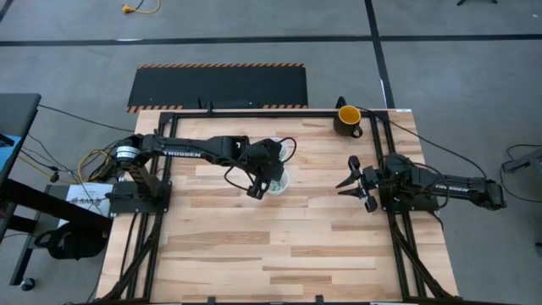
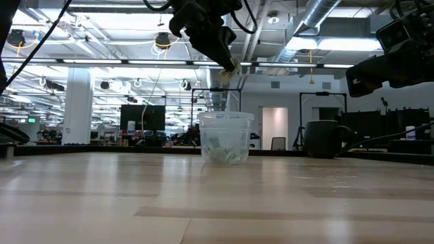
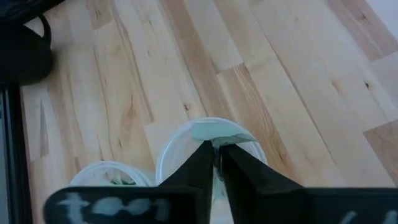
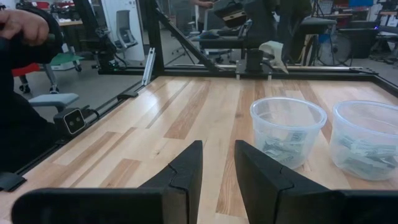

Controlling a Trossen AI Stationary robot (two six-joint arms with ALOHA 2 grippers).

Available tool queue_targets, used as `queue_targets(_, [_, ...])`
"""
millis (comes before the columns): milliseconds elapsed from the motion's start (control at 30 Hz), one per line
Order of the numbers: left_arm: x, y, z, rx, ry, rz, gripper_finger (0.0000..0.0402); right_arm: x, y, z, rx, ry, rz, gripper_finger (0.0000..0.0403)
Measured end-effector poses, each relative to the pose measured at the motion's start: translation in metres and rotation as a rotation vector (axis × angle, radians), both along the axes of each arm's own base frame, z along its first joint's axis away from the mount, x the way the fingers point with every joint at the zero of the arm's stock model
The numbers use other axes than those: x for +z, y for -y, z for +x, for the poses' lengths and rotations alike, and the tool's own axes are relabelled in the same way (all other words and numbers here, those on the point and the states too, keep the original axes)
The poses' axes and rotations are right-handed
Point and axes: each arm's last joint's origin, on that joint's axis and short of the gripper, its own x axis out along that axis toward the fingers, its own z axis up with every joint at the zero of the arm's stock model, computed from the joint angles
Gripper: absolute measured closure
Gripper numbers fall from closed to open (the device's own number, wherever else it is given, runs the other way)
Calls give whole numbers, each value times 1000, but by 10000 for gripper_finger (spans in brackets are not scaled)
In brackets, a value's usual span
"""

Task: Pick and place items into bin
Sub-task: Put the green stevia packet into the bottom transparent bin, then return to Home Position

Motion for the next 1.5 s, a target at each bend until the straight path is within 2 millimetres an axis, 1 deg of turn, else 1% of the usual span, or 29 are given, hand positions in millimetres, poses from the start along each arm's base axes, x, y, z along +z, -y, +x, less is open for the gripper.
queue_targets(200, [0,0,0,11,0,-5,330,0,0,0,0,0,0,316])
queue_targets(333, [0,0,1,12,7,-6,307,0,0,0,0,0,0,316])
queue_targets(500, [1,0,1,29,16,-18,301,0,0,0,0,0,0,316])
queue_targets(633, [3,1,0,47,21,-65,303,0,0,0,0,0,0,316])
queue_targets(700, [11,2,-4,53,43,-108,303,0,0,0,0,0,0,316])
queue_targets(767, [25,3,-11,80,87,-137,303,0,0,0,0,0,0,316])
queue_targets(900, [63,0,-37,138,201,-175,304,0,0,0,0,0,0,316])
queue_targets(1033, [100,0,-72,177,304,-200,304,0,0,0,0,0,0,316])
queue_targets(1100, [111,1,-93,208,364,-201,304,0,0,0,0,0,0,316])
queue_targets(1133, [113,1,-103,232,391,-195,304,0,0,0,0,0,0,316])
queue_targets(1200, [110,1,-123,284,459,-183,304,0,0,0,0,0,0,316])
queue_targets(1267, [99,1,-144,329,525,-173,304,0,0,0,0,0,0,316])
queue_targets(1400, [63,4,-182,369,652,-196,304,0,0,0,0,0,0,316])
queue_targets(1500, [29,6,-204,378,718,-230,304,0,0,0,0,0,0,316])
